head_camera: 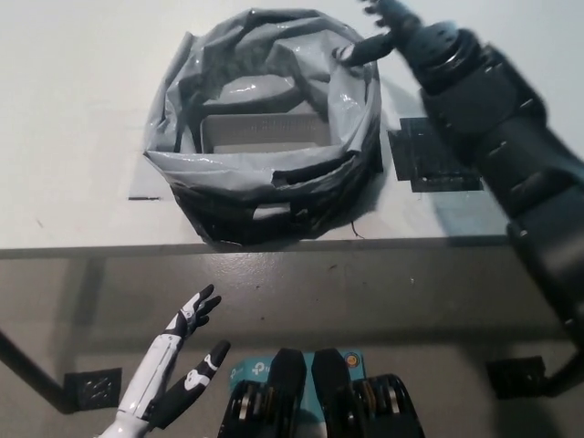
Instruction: Use the right hand to pick up a small rectangular container and put it into a plastic bag and lift the bag
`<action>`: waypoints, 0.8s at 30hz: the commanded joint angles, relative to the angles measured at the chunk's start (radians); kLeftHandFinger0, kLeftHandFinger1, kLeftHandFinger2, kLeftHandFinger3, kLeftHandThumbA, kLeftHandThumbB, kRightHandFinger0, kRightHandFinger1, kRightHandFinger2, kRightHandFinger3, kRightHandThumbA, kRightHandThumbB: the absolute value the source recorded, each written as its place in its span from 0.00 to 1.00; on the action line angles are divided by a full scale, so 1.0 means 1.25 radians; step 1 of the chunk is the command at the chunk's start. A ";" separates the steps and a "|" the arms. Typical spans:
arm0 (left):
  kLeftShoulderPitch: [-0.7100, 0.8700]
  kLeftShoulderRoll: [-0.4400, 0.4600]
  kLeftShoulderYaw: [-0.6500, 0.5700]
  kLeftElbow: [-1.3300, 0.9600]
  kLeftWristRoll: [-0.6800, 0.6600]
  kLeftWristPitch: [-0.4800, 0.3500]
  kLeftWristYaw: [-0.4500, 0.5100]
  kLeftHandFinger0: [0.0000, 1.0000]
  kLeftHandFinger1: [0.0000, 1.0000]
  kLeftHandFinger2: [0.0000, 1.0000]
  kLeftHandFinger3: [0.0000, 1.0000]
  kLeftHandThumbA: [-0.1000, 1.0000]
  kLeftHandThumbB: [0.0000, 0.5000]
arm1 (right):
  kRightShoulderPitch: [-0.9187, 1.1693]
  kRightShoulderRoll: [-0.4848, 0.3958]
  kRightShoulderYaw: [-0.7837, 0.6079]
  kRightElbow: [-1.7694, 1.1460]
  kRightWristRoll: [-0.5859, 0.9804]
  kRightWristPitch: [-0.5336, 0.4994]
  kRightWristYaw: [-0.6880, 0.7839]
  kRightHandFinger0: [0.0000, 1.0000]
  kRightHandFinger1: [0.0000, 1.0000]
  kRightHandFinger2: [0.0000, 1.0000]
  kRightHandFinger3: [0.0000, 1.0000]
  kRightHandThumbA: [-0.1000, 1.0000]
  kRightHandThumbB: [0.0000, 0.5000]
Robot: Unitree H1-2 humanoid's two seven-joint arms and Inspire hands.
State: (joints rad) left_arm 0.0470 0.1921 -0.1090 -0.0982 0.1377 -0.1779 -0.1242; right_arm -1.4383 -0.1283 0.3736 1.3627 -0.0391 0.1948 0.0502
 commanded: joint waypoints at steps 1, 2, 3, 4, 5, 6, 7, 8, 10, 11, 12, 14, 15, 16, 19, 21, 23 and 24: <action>-0.009 0.014 0.005 -0.025 0.004 -0.017 -0.005 1.00 0.98 0.95 1.00 0.83 0.44 | -0.089 -0.022 0.027 -0.037 -0.074 0.008 0.047 1.00 1.00 1.00 1.00 0.79 0.89; -0.008 0.014 0.005 -0.026 0.004 -0.015 -0.006 1.00 0.98 0.95 1.00 0.83 0.44 | -0.091 -0.023 0.028 -0.039 -0.078 0.011 0.048 1.00 1.00 1.00 1.00 0.79 0.89; -0.007 0.014 0.006 -0.026 0.004 -0.014 -0.004 1.00 0.98 0.95 1.00 0.83 0.44 | -0.096 -0.023 0.026 -0.040 -0.079 0.013 0.047 1.00 1.00 1.00 1.00 0.79 0.90; -0.007 0.015 0.006 -0.025 0.007 -0.015 -0.004 1.00 0.98 0.96 1.00 0.84 0.45 | -0.100 -0.024 0.023 -0.041 -0.079 0.017 0.046 1.00 1.00 1.00 1.00 0.78 0.94; -0.008 0.017 0.006 -0.024 0.011 -0.016 -0.003 1.00 0.98 0.96 1.00 0.84 0.45 | -0.109 -0.025 0.022 -0.043 -0.083 0.021 0.045 1.00 1.00 1.00 1.00 0.79 0.97; -0.008 0.018 0.007 -0.024 0.010 -0.015 -0.003 1.00 0.98 0.96 1.00 0.85 0.46 | -0.115 -0.026 0.023 -0.045 -0.087 0.024 0.047 1.00 1.00 1.00 1.00 0.79 0.99; -0.009 0.018 0.008 -0.024 0.007 -0.015 -0.004 1.00 0.98 0.96 1.00 0.85 0.46 | -0.120 -0.028 0.020 -0.049 -0.089 0.026 0.050 1.00 1.00 1.00 1.00 0.79 1.00; -0.009 0.019 0.008 -0.023 0.005 -0.015 -0.004 1.00 0.98 0.96 1.00 0.85 0.46 | -0.123 -0.029 0.016 -0.052 -0.089 0.026 0.053 1.00 1.00 1.00 1.00 0.79 1.00; -0.009 0.018 0.009 -0.021 0.006 -0.019 -0.003 1.00 0.98 0.96 1.00 0.85 0.45 | -0.130 -0.034 0.023 -0.068 -0.102 0.022 0.057 1.00 1.00 1.00 1.00 0.83 1.00; -0.009 0.018 0.009 -0.021 0.005 -0.019 -0.003 1.00 0.98 0.96 1.00 0.85 0.45 | -0.132 -0.035 0.025 -0.073 -0.108 0.021 0.055 1.00 1.00 1.00 1.00 0.85 1.00; -0.009 0.017 0.010 -0.020 0.003 -0.020 -0.002 1.00 0.98 0.96 1.00 0.85 0.45 | -0.137 -0.036 0.025 -0.082 -0.115 0.018 0.052 1.00 1.00 1.00 1.00 0.87 1.00; -0.015 0.017 0.011 -0.018 0.003 -0.022 -0.001 1.00 0.98 0.96 1.00 0.85 0.44 | -0.140 -0.046 0.003 -0.116 -0.102 -0.008 0.048 1.00 1.00 1.00 1.00 0.92 0.98; -0.025 0.017 0.012 -0.016 0.003 -0.022 -0.001 1.00 0.98 0.96 1.00 0.85 0.44 | -0.143 -0.055 -0.019 -0.151 -0.087 -0.026 0.045 1.00 1.00 1.00 1.00 0.92 0.98; -0.033 0.019 0.014 -0.016 0.003 -0.021 -0.001 1.00 0.98 0.96 1.00 0.85 0.45 | -0.147 -0.060 -0.030 -0.167 -0.082 -0.029 0.043 1.00 1.00 1.00 1.00 0.92 0.98; -0.049 0.024 0.021 -0.011 0.012 -0.031 0.006 1.00 1.00 0.97 1.00 0.91 0.47 | -0.114 -0.100 -0.092 -0.387 -0.067 -0.009 0.031 1.00 1.00 1.00 1.00 0.95 0.86; -0.063 0.027 0.027 -0.010 0.007 -0.019 0.004 1.00 0.98 0.98 1.00 0.91 0.47 | -0.096 -0.128 -0.131 -0.550 -0.060 0.017 0.037 1.00 1.00 1.00 1.00 0.99 0.90; -0.071 0.027 0.029 -0.010 0.002 -0.008 0.002 1.00 0.98 0.98 1.00 0.90 0.47 | -0.097 -0.141 -0.157 -0.621 -0.042 0.030 0.059 1.00 1.00 1.00 1.00 1.00 0.93; -0.079 0.024 0.029 -0.009 0.001 -0.001 0.002 1.00 0.99 0.99 1.00 0.89 0.44 | -0.106 -0.153 -0.184 -0.677 -0.011 0.053 0.085 1.00 1.00 1.00 1.00 1.00 0.95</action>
State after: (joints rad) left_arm 0.0099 0.2039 -0.0948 -0.0951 0.1395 -0.1769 -0.1241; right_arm -1.4768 -0.1887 0.2939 0.9644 -0.1325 0.2196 0.1033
